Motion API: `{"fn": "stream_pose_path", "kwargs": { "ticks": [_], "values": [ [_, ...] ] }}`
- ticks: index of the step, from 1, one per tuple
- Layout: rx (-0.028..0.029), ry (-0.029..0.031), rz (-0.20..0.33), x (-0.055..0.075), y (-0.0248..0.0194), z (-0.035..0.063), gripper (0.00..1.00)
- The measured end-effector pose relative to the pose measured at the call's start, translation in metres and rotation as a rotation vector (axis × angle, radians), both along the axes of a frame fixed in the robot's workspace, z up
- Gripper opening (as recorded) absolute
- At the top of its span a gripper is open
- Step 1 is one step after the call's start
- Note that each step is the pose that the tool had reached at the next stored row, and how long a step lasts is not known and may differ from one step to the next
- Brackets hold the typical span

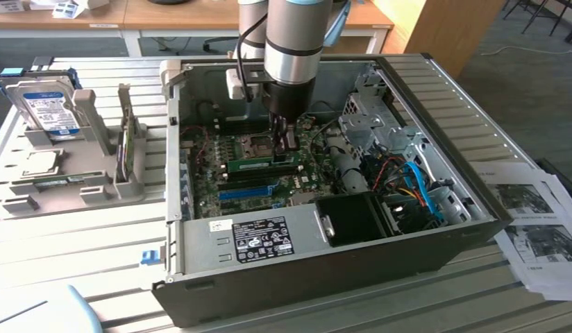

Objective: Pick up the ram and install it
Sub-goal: 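Insert the ram into the slot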

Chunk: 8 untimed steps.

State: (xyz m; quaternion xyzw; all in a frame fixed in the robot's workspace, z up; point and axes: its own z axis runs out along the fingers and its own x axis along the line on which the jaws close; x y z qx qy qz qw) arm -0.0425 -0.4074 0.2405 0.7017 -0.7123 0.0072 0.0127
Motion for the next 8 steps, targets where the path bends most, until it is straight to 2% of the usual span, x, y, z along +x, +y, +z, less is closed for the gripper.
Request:
{"fn": "stream_pose_path", "kwargs": {
  "ticks": [8],
  "values": [
    [-0.0002, 0.0001, -0.006, 0.0, 0.0003, -0.0006, 0.11]
  ]
}}
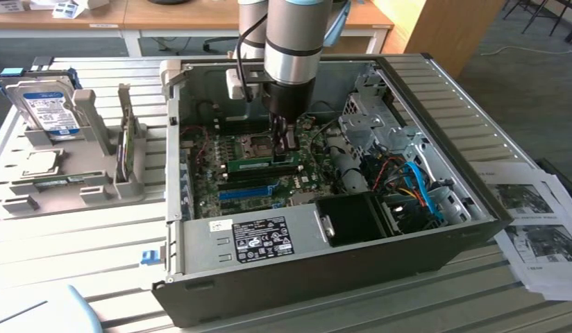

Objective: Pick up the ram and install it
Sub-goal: 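Insert the ram into the slot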

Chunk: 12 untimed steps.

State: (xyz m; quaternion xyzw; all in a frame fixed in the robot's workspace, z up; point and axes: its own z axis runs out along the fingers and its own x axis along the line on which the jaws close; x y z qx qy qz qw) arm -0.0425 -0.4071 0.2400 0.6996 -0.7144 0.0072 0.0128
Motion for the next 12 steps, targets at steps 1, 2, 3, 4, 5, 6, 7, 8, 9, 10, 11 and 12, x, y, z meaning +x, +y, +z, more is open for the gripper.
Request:
{"fn": "stream_pose_path", "kwargs": {
  "ticks": [1, 2, 3, 4, 5, 6, 7, 8, 9, 10, 11, 12],
  "values": [
    [0.0, 0.0, -0.001, 0.0, 0.0001, -0.0001, 0.11],
    [0.0, 0.0, -0.002, 0.0, 0.0002, -0.0002, 0.11],
    [0.0, 0.0, -0.003, 0.0, 0.0003, -0.0003, 0.11],
    [0.0, 0.0, -0.004, 0.0, 0.0003, -0.0004, 0.11],
    [0.0002, -0.0001, -0.004, 0.0, 0.0006, -0.0007, 0.11],
    [0.0003, -0.0001, -0.005, 0.0, 0.0007, -0.0008, 0.11],
    [0.0001, 0.0, -0.006, 0.0, 0.0009, -0.0009, 0.11],
    [0.0001, 0.0, -0.007, 0.0, 0.001, -0.001, 0.11],
    [0.0, 0.0, -0.008, 0.0, 0.0012, -0.0011, 0.11],
    [-0.0001, 0.0, -0.008, 0.0, 0.0012, -0.0012, 0.11],
    [-0.0001, 0.0, -0.009, 0.0, 0.0012, -0.0012, 0.11],
    [0.0, 0.0, -0.009, 0.0, 0.0013, -0.0012, 0.11]
  ]
}}
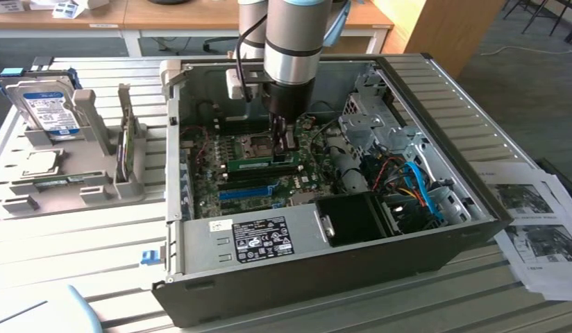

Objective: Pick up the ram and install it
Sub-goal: 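Insert the ram into the slot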

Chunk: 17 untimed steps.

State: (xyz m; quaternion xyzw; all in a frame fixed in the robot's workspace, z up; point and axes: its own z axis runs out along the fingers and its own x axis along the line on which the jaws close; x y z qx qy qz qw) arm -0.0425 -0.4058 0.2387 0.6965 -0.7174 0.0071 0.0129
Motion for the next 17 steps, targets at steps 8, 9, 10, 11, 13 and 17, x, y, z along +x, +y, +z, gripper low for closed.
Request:
{"fn": "stream_pose_path", "kwargs": {
  "ticks": [8, 9, 10, 11, 13, 17],
  "values": [
    [0.0, 0.0, 0.0, 0.0, 0.001, -0.0005, 0.11],
    [0.0, 0.0, 0.0, 0.0, 0.001, -0.0006, 0.11],
    [0.0001, 0.0, 0.0, 0.0, 0.001, -0.0006, 0.11],
    [0.0, 0.0, 0.0, 0.0, 0.001, -0.0006, 0.11],
    [0.0001, 0.0, 0.001, 0.0, 0.001, -0.0006, 0.11],
    [0.0001, 0.0001, 0.005, 0.0, 0.001, -0.0006, 0.11]
  ]
}}
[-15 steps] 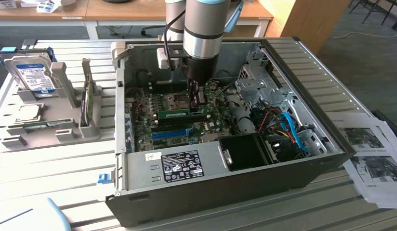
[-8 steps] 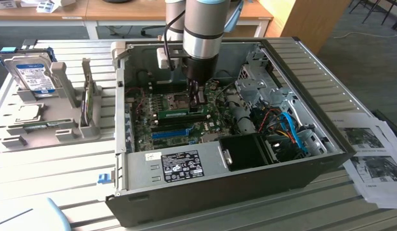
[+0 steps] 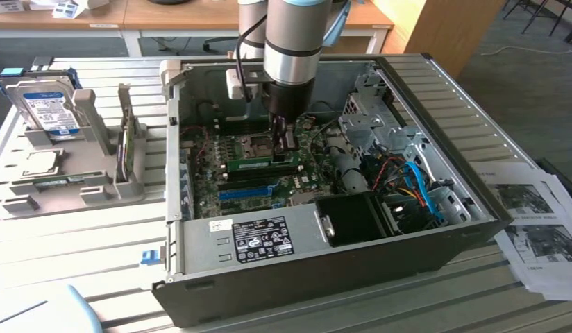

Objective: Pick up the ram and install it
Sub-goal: 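Insert the ram into the slot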

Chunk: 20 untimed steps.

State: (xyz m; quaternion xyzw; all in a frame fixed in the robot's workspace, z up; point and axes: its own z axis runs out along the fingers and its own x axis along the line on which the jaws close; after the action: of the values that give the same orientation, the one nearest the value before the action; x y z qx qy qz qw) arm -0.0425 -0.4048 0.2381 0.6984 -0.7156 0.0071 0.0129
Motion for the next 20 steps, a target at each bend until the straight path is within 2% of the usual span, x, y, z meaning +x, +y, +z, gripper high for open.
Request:
{"fn": "stream_pose_path", "kwargs": {
  "ticks": [20],
  "values": [
    [0.0, -0.0001, 0.014, 0.0, 0.0, -0.0036, 0.11]
  ]
}}
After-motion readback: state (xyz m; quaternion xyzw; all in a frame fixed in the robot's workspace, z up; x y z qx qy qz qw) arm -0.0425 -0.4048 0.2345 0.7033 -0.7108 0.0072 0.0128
